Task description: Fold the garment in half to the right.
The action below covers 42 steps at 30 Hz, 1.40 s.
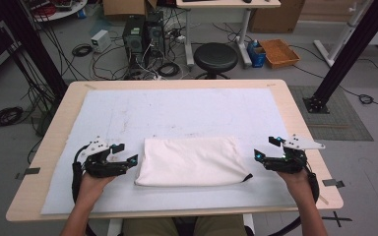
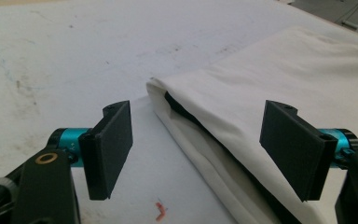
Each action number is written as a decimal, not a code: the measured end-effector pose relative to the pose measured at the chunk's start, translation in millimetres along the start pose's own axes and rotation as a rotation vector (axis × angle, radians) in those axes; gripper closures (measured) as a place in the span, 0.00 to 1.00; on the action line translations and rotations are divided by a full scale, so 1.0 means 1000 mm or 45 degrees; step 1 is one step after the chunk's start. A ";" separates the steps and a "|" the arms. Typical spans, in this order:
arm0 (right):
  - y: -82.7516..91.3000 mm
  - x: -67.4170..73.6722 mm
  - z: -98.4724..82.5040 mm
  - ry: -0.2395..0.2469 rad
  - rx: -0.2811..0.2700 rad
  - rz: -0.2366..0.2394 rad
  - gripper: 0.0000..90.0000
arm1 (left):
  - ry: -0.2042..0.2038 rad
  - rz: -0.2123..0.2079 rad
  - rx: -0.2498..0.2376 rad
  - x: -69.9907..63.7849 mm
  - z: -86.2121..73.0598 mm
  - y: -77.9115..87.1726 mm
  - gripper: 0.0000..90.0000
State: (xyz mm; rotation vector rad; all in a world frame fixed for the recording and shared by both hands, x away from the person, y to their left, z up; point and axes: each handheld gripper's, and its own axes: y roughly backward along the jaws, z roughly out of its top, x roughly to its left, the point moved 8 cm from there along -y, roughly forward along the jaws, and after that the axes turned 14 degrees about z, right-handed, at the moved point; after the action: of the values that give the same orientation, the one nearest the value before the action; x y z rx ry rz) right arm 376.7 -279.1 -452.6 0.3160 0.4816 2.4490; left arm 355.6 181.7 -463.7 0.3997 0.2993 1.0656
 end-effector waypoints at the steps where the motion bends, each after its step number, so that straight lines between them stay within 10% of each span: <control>1: -0.001 0.001 -0.001 0.000 0.007 0.002 0.23 | 0.006 0.000 0.014 -0.002 -0.001 0.000 0.28; 9: -0.004 0.006 -0.003 0.007 0.011 0.032 0.23 | 0.026 -0.030 0.147 -0.023 -0.016 -0.003 0.28; 17: -0.007 0.011 -0.001 0.011 0.011 0.048 0.23 | 0.014 0.080 0.297 -0.028 -0.043 0.005 0.43; 28: -0.020 0.029 0.014 0.056 0.002 0.099 0.23 | -0.043 0.133 0.279 -0.036 -0.053 0.017 0.62; 34: -0.037 0.045 0.032 0.081 -0.011 0.176 0.23 | -0.092 0.066 0.281 -0.040 -0.052 0.017 0.86; 42: -0.080 0.066 0.068 0.130 0.015 0.284 0.23 | -0.013 0.052 0.329 -0.038 -0.051 0.015 0.92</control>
State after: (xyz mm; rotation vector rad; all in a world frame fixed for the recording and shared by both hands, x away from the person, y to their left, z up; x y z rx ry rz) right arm 389.7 -160.7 -416.7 0.2620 0.5297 2.6899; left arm 305.4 162.8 -500.2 0.6443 0.4232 1.0679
